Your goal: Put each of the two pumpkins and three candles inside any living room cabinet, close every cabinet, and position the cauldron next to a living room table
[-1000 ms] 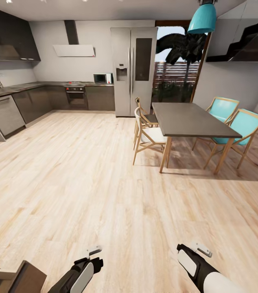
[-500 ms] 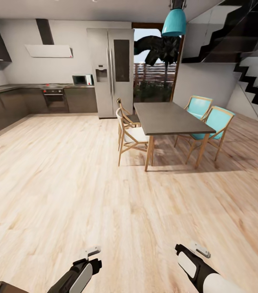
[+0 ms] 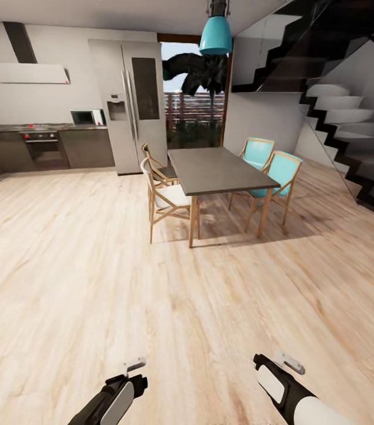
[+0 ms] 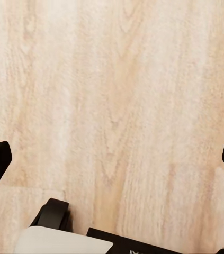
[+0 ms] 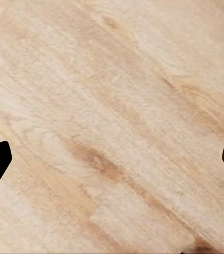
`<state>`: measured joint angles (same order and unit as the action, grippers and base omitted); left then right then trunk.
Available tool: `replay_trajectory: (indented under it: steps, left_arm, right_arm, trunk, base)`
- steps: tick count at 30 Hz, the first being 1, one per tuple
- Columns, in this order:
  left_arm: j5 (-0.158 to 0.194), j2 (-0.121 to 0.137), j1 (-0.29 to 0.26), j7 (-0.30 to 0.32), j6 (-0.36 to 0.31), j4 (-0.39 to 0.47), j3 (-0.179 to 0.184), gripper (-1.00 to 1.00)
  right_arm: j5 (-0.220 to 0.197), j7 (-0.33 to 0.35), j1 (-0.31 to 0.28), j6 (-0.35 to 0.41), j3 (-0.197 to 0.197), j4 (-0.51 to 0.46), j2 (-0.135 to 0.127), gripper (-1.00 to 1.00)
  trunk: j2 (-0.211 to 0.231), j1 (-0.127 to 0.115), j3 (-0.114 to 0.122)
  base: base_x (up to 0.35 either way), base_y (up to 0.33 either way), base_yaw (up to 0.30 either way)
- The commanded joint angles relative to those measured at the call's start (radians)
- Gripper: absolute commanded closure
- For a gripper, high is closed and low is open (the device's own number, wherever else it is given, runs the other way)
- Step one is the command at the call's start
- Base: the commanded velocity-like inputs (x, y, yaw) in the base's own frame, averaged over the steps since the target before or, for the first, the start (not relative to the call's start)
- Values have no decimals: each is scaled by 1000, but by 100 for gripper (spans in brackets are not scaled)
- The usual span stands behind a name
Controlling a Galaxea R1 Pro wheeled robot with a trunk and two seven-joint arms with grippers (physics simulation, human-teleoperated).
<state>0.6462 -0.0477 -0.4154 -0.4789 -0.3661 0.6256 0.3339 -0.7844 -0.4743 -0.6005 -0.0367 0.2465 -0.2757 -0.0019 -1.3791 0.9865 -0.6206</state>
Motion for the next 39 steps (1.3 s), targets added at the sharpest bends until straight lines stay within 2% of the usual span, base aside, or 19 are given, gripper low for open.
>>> replay_trajectory:
  steps: [1,9,13,18,21,23,39]
  left_arm:
    - [9,1,0,-9,-2,2,5,-100]
    - [10,2,0,-9,-2,2,5,-100]
    - [10,2,0,-9,-2,2,4,-100]
    - [9,2,0,-9,-2,-5,5,-100]
    - [6,1,0,-9,-2,-18,5,-100]
    - [6,0,0,-9,-2,-20,5,-100]
    - [6,2,0,-9,-2,-21,5,-100]
  right_arm:
    - [-11,-5,-1,-4,7,0,-1,-100]
    - [-22,-5,-1,-3,5,1,-1,-100]
    - [-75,18,-1,-3,5,0,-2,-100]
    - [-118,78,-1,-1,3,1,-1,-100]
    - [-180,90,-1,-2,3,0,-1,-100]
    - [-206,93,-1,-2,3,0,-1,-100]
    - [-220,92,-1,-4,3,1,0,-100]
  trunk:
    - [-1,0,-1]
    - [-1,0,-1]
    - [-1,0,-1]
    - [-1,0,-1]
    - [-1,0,-2]
    - [-1,0,-4]
    - [-1,0,-26]
  base:
    - [0,0,-280]
    - [0,0,-280]
    - [0,0,-280]
    - [0,0,-280]
    - [0,0,-278]
    - [0,0,-252]
    - [0,0,-154]
